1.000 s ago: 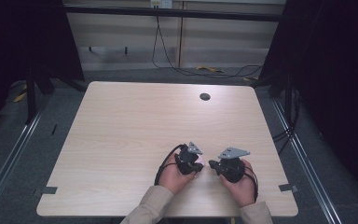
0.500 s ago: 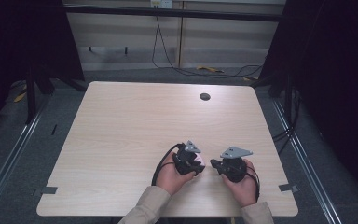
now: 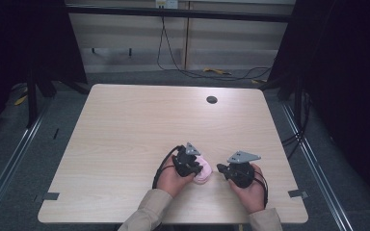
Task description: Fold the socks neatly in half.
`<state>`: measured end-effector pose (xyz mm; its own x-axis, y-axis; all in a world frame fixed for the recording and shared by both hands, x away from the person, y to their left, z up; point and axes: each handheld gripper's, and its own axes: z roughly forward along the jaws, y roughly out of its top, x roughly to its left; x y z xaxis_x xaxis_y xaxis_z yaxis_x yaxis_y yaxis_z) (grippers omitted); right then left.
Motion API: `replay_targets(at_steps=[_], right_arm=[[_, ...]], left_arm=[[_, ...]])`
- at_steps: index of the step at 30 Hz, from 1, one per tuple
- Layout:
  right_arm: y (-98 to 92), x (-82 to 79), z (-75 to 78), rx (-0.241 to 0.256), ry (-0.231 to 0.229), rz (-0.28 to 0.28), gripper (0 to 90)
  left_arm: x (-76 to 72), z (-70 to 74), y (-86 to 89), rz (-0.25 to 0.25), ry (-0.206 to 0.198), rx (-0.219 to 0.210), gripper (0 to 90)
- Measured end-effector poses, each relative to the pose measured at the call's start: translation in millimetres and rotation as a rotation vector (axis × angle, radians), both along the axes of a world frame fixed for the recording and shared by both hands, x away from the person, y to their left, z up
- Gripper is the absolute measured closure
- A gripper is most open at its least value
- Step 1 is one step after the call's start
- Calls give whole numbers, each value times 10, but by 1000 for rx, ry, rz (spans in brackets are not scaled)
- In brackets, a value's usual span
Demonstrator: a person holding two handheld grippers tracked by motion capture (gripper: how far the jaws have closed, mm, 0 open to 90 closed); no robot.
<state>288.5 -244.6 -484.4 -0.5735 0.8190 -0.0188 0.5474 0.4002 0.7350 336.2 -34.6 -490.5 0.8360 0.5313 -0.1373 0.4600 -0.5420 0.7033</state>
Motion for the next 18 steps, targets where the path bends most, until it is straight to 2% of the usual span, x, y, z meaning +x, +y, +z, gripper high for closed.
replay_targets(at_steps=[3, 6, 12, 14, 18], right_arm=[[-12, 0, 2, 4, 0, 2, 900], [-3, -2, 1, 2, 3, 1, 900], [11, -7, 7, 5, 0, 4, 894], [7, -9, 6, 6, -1, 2, 879], [2, -20, 26, 22, -6, 2, 818]], left_arm=[[-39, -8, -44, -11, -24, 15, 726], [-61, 5, -79, -26, -24, 30, 625], [-85, 19, -102, -62, -19, 8, 423], [-80, 61, -85, -68, 20, 1, 372], [-48, 223, 50, -26, -15, -53, 339]])
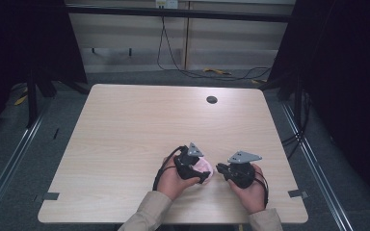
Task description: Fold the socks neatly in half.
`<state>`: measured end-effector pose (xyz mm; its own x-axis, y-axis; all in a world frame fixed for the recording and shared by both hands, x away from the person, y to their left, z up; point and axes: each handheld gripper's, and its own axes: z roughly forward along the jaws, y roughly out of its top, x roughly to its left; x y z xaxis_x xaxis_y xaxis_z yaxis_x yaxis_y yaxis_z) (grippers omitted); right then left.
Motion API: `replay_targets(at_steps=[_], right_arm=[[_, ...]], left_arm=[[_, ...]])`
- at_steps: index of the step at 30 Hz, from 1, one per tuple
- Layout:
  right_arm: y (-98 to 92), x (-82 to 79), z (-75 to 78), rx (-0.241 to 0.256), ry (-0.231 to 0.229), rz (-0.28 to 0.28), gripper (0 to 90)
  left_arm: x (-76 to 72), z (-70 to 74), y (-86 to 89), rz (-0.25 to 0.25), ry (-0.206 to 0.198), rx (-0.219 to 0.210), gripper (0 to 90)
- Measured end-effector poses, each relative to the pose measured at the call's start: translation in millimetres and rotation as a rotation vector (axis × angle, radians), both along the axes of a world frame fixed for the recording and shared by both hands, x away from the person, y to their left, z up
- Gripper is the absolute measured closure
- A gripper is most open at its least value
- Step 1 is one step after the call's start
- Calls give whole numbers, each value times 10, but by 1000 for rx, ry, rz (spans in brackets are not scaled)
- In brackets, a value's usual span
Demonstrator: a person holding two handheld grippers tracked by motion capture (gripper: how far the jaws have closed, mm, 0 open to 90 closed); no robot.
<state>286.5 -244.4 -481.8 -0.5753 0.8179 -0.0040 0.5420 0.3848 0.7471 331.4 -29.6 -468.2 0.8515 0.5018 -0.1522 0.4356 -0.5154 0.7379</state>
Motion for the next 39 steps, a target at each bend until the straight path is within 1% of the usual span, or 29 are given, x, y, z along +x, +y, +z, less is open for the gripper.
replay_targets(at_steps=[1, 2, 4, 5, 6, 7, 8, 10, 11, 12, 14, 15, 17, 18, 20, 21, 23, 26, 28, 30, 32, 33, 34, 36, 37, 38, 39], right_arm=[[0, -4, 10, 5, -8, -4, 794], [-1, -7, 21, 18, -9, 0, 773], [3, -16, 43, 35, -12, -2, 720], [6, -21, 53, 45, -16, -3, 678], [14, -23, 62, 66, -19, -5, 629], [20, -24, 71, 84, -22, -3, 603], [30, -24, 76, 93, -24, 3, 583], [68, -15, 63, 104, -7, 32, 547], [92, -14, 46, 103, -2, 42, 539], [115, -10, 25, 90, -4, 46, 539], [149, 5, -14, 52, 4, 48, 539], [153, 17, -30, 43, -1, 48, 539], [144, 36, -46, 20, -6, 28, 535], [131, 51, -49, 6, -20, 22, 530], [115, 78, -54, 5, -29, 13, 529], [113, 92, -58, -2, -32, 6, 529], [113, 118, -67, -4, -36, 1, 528], [115, 143, -96, -13, -48, -12, 506], [108, 163, -116, 3, -42, -18, 492], [108, 168, -112, -3, -52, -16, 482], [111, 178, -106, 11, -46, -13, 473], [114, 183, -103, 14, -47, -9, 467], [121, 186, -99, 10, -49, -13, 466], [142, 201, -97, 11, -47, -6, 464], [156, 205, -96, 10, -46, -7, 460], [166, 209, -96, 11, -47, -6, 457], [175, 209, -98, 20, -45, -5, 448]], left_arm=[[19, 32, 48, 11, -12, -10, 338], [35, 55, 96, 32, -26, -9, 338], [80, 68, 200, 72, -43, 11, 339], [99, 58, 249, 90, -40, 17, 338], [116, 45, 293, 99, -36, 23, 338], [126, 24, 326, 106, -34, 22, 338], [133, 11, 358, 107, -31, 33, 338], [141, -5, 409, 109, -24, 36, 335], [140, -9, 429, 112, -24, 31, 332], [139, -5, 454, 111, -23, 33, 330], [133, 6, 491, 116, -24, 22, 322], [130, 14, 514, 111, -23, 21, 318], [118, 32, 572, 110, -34, 18, 315], [115, 37, 599, 108, -34, 18, 309], [107, 34, 643, 108, -34, 13, 300], [100, 33, 669, 111, -35, 19, 296], [92, 14, 731, 100, -30, 21, 280], [82, -3, 824, 97, -33, 21, 269], [76, -17, 881, 100, -30, 7, 258], [61, -30, 941, 108, -28, 7, 243], [55, -34, 992, 94, -33, 20, 231], [47, -35, 1015, 96, -36, 21, 219], [42, -33, 1045, 92, -40, 24, 216], [23, -46, 1090, 99, -30, 12, 216], [18, -52, 1115, 100, -30, 16, 212], [14, -60, 1137, 101, -34, 9, 206], [11, -58, 1165, 98, -35, 11, 206]])
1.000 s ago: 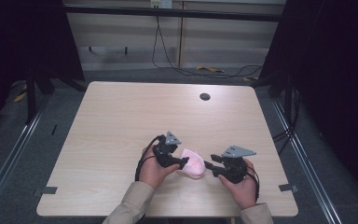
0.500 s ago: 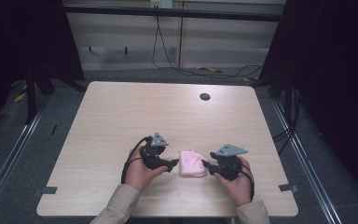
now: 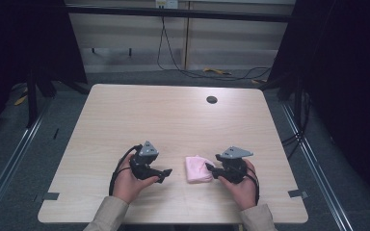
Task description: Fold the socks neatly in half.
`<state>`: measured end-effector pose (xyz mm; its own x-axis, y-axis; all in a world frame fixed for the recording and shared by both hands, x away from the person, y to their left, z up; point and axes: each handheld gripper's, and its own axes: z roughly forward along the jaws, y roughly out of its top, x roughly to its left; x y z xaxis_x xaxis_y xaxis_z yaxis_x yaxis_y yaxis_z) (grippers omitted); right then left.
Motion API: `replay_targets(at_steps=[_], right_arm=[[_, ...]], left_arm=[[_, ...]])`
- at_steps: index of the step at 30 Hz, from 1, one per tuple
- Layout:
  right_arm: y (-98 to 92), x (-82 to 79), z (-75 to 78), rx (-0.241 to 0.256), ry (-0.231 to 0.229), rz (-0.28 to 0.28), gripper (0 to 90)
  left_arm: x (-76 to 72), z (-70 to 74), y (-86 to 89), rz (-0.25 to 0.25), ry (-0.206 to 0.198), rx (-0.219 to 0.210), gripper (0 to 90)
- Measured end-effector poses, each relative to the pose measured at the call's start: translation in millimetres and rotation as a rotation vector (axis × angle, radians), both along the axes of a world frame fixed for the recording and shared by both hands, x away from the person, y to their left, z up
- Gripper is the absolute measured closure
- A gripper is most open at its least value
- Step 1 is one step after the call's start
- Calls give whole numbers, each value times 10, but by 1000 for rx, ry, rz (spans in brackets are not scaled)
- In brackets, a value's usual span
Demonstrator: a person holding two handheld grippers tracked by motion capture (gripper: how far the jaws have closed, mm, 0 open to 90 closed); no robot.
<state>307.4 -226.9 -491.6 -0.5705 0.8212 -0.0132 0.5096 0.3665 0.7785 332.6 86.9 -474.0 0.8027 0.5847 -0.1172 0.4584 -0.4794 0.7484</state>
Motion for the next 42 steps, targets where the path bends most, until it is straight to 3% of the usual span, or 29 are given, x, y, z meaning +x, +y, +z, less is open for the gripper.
replay_targets(at_steps=[3, 6, 13, 18, 28, 34, 39, 42], right_arm=[[9, -11, 1, -5, -6, 13, 422], [-5, -21, 27, 21, 3, 28, 409], [-62, -68, 62, 60, 22, 12, 424], [2, -91, -23, 24, 53, 42, 455], [348, -36, -49, -20, 24, 82, 460], [475, -18, -40, -25, 19, 98, 397], [359, -49, 65, 29, 40, 97, 374], [239, -82, 117, 34, 47, 102, 346]], left_arm=[[-1, -12, 59, 9, -3, -19, 198], [-5, -32, 100, 21, -1, -30, 193], [-42, -87, 187, 25, -7, -24, 194], [-61, -104, 241, 30, -22, -20, 197], [-83, -130, 396, 53, -41, -42, 205], [-98, -145, 543, 72, -47, -44, 186], [-117, -160, 658, 91, -56, -55, 177], [-111, -162, 692, 96, -56, -50, 175]])
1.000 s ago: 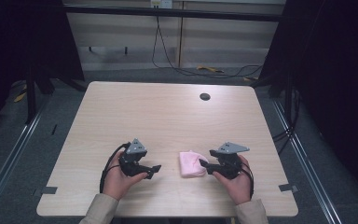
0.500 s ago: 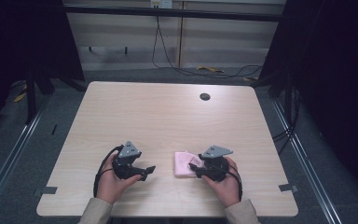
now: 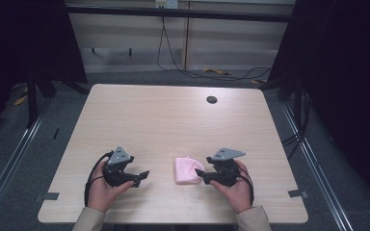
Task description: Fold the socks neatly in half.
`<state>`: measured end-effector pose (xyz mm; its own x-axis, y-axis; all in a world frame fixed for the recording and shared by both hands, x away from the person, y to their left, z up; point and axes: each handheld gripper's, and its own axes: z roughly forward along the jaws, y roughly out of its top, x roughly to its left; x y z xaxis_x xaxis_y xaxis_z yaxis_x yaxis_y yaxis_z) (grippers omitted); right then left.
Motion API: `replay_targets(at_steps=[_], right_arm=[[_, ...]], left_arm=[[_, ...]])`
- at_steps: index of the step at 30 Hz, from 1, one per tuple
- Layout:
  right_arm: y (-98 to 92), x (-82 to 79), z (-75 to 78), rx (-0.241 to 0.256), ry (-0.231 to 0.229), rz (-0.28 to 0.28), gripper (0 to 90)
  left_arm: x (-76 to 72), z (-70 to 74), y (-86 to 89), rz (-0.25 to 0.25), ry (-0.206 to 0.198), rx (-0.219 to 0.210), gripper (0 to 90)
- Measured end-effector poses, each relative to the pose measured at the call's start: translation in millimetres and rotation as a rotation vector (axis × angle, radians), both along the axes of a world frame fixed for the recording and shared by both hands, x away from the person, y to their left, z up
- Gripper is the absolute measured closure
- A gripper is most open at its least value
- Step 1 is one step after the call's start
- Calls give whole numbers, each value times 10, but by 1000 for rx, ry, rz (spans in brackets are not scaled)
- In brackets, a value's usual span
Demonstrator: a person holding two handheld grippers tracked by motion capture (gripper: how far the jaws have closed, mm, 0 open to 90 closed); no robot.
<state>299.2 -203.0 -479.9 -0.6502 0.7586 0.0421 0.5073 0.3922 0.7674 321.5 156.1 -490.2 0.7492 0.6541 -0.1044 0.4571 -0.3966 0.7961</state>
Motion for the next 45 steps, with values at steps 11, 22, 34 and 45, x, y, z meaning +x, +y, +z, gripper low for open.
replay_targets(at_steps=[11, 22, 34, 45], right_arm=[[-407, -177, 35, 30, -15, -53, 330], [-523, -259, 16, 15, -17, -57, 294], [-659, -320, -4, 13, -12, -61, 245], [-792, -357, -19, 15, -5, -46, 178]], left_arm=[[15, 6, 86, 17, 1, 2, 171], [57, -29, 135, -5, 8, 5, 169], [74, -35, 309, 15, 8, 7, 168], [80, -51, 423, 34, 6, 30, 168]])
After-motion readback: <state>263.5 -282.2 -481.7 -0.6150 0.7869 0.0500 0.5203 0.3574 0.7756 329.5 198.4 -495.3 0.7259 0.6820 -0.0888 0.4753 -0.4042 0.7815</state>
